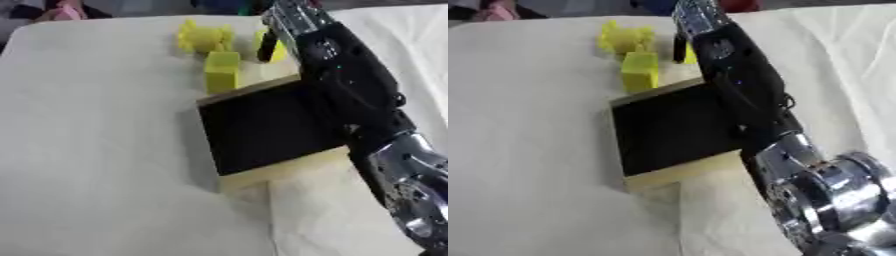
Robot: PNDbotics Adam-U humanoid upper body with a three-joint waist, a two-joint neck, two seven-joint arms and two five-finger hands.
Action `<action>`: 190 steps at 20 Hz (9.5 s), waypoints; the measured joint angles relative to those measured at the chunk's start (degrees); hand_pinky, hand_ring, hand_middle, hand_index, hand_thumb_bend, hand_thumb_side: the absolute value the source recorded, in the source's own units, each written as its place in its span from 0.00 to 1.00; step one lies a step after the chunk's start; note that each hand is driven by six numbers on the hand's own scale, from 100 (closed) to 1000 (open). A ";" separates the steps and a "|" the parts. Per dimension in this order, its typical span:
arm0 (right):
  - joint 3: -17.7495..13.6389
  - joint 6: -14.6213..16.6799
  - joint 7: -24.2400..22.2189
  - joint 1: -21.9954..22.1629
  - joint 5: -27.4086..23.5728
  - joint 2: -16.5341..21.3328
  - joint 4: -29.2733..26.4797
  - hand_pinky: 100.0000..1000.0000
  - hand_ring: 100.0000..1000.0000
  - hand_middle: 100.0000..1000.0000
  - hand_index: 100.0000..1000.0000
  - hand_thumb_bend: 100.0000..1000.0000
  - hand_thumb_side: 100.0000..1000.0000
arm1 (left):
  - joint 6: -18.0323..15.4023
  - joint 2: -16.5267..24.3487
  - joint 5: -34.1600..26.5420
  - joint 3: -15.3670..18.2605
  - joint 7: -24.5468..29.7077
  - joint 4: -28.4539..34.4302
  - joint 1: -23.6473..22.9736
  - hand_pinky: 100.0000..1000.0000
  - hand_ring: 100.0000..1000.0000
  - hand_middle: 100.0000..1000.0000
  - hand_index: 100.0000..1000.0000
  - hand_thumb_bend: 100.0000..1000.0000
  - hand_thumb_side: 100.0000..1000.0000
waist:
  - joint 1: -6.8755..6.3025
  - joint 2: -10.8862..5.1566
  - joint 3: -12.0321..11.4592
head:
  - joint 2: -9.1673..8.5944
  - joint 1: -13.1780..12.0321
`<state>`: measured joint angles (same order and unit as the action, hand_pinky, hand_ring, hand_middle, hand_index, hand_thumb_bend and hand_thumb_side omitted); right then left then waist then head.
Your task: Pick up objects on the table and place them in the box.
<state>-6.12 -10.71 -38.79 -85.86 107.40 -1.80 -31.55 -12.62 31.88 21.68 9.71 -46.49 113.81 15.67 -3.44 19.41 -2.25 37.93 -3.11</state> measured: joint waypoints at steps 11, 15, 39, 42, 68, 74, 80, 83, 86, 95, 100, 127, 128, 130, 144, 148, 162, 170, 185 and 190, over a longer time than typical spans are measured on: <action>-1.65 -2.75 -1.27 0.96 1.05 -0.82 -0.69 0.87 0.91 0.92 1.00 0.05 0.32 | 0.00 0.00 -0.01 -0.01 0.00 0.00 0.01 0.68 0.69 0.72 0.94 0.01 0.60 | -0.05 0.40 -0.48 | -0.49 0.28; -2.10 -3.85 -1.10 1.30 1.13 -1.30 -0.71 0.87 0.91 0.92 1.00 0.04 0.33 | 0.00 0.00 -0.03 -0.01 0.00 0.00 0.01 0.68 0.69 0.72 0.94 0.01 0.60 | -0.18 0.51 -0.54 | -0.67 0.30; -3.43 -7.71 11.88 3.73 13.19 -1.98 -1.50 0.64 0.71 0.64 0.78 0.13 0.20 | 0.06 -0.04 -0.04 -0.32 0.19 0.00 0.01 0.68 0.69 0.72 0.94 0.00 0.60 | -0.65 1.07 -0.83 | -0.76 0.33; -3.42 -8.43 11.36 3.75 13.19 -1.98 -1.03 0.54 0.61 0.55 0.70 0.00 0.15 | 0.01 -0.04 -0.04 -0.32 0.29 0.00 0.01 0.68 0.69 0.72 0.94 0.00 0.60 | -0.65 1.12 -0.85 | -0.76 0.51; -3.00 -13.33 25.83 5.73 -12.09 -2.14 -4.83 0.32 0.36 0.05 0.23 0.00 0.00 | -0.04 -0.05 -0.02 -0.32 0.39 0.00 -0.03 0.67 0.69 0.72 0.94 0.00 0.60 | -0.66 1.11 -0.55 | -0.74 0.66; -2.52 -12.14 26.46 5.72 -13.68 -1.92 -8.16 0.31 0.35 0.03 0.21 0.00 0.00 | 0.03 -0.05 0.00 -0.32 0.49 0.00 -0.05 0.67 0.69 0.72 0.94 0.00 0.60 | -0.64 0.98 -0.41 | -0.70 0.50; -2.30 -10.59 25.37 5.66 -14.73 -1.71 -12.07 0.30 0.34 0.02 0.20 0.00 0.00 | 0.02 -0.05 0.01 -0.31 0.53 0.00 -0.06 0.67 0.69 0.72 0.94 0.00 0.60 | -0.34 0.35 -0.23 | -0.56 0.29; -1.77 -9.46 24.72 5.53 -15.88 -1.08 -13.92 0.30 0.33 0.02 0.20 0.00 0.00 | 0.01 -0.04 0.02 -0.31 0.54 0.00 -0.07 0.68 0.69 0.72 0.94 0.01 0.59 | -0.30 0.12 -0.18 | -0.32 0.23; -0.65 -7.67 23.55 5.43 -17.82 0.05 -15.21 0.30 0.33 0.02 0.20 0.00 0.00 | 0.00 -0.04 0.04 -0.30 0.55 0.00 -0.11 0.68 0.69 0.72 0.94 0.01 0.59 | -0.12 -0.14 -0.06 | -0.15 0.06; 5.48 1.25 17.59 6.61 -29.46 5.36 -16.46 0.30 0.34 0.03 0.21 0.00 0.00 | -0.07 0.58 0.19 -0.29 0.70 0.00 -0.60 0.68 0.70 0.72 0.94 0.03 0.58 | 0.42 -2.21 1.62 | 1.46 -1.69; 10.10 7.29 13.60 9.03 -36.31 8.17 -16.81 0.30 0.34 0.04 0.22 0.00 0.00 | 0.11 1.53 0.42 -0.28 0.91 0.00 -1.09 0.68 0.70 0.72 0.94 0.03 0.57 | 0.67 -3.70 3.32 | 2.95 -3.10; 20.64 18.43 2.62 26.55 -57.50 19.86 -43.79 0.30 0.34 0.04 0.22 0.00 0.00 | 0.54 2.99 1.13 -0.27 1.55 0.00 -2.13 0.68 0.70 0.72 0.94 0.04 0.57 | 0.42 -5.97 7.50 | 4.95 -6.76; 20.84 18.72 2.34 26.81 -58.40 19.95 -44.05 0.30 0.34 0.04 0.22 0.00 0.00 | 0.54 2.99 1.13 -0.27 1.55 0.00 -2.13 0.68 0.70 0.72 0.94 0.04 0.57 | 0.44 -5.97 7.50 | 4.96 -6.76; 21.36 19.28 1.80 27.25 -60.20 20.20 -44.24 0.30 0.34 0.04 0.23 0.00 0.00 | 0.56 2.99 1.15 -0.27 1.58 0.00 -2.13 0.68 0.70 0.72 0.94 0.04 0.57 | 0.41 -5.97 7.51 | 5.07 -6.76; 25.65 23.80 0.50 27.75 -69.48 21.36 -42.34 0.31 0.35 0.06 0.24 0.00 0.00 | 0.54 2.99 1.36 -0.27 1.80 0.00 -2.12 0.68 0.70 0.72 0.94 0.04 0.57 | 0.57 -5.96 7.28 | 5.30 -6.29; 26.08 25.07 0.68 27.92 -69.65 21.79 -41.13 0.32 0.35 0.06 0.24 0.00 0.00 | 0.55 2.99 1.53 -0.27 1.79 0.00 -2.12 0.68 0.70 0.72 0.94 0.04 0.58 | 0.56 -5.59 7.21 | 5.10 -5.98; 29.08 29.34 -0.18 27.95 -71.78 21.46 -36.66 0.57 0.53 0.40 0.50 0.00 0.22 | 0.68 2.97 1.53 -0.27 1.61 0.00 -2.02 0.67 0.70 0.72 0.94 0.03 0.58 | 0.58 -4.58 6.21 | 4.33 -4.45; 29.77 34.22 -1.48 27.58 -70.26 21.20 -36.27 0.73 0.76 0.70 0.81 0.04 0.28 | 0.68 2.97 1.53 -0.27 1.59 0.00 -2.00 0.67 0.70 0.72 0.94 0.03 0.58 | 0.71 -4.58 6.13 | 4.33 -4.32; 21.23 33.06 5.35 27.38 -62.45 19.33 -44.28 0.75 0.74 0.65 0.86 0.00 0.68 | 1.04 3.26 1.45 -0.87 2.33 0.00 -1.00 0.67 0.70 0.73 0.94 0.02 0.58 | 0.82 -4.50 6.19 | 4.31 -4.42; 15.61 29.55 9.44 27.22 -62.12 17.76 -50.93 0.76 0.75 0.65 0.86 0.00 0.80 | 3.52 5.84 1.77 -2.25 5.06 0.00 0.27 0.67 0.70 0.73 0.94 0.01 0.58 | 0.92 -4.18 5.71 | 4.28 -3.88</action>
<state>9.49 18.84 -29.35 -58.64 45.28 15.95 -82.48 -9.10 37.72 23.44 7.45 -41.44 113.81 15.94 -2.52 15.23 3.46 42.21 -6.98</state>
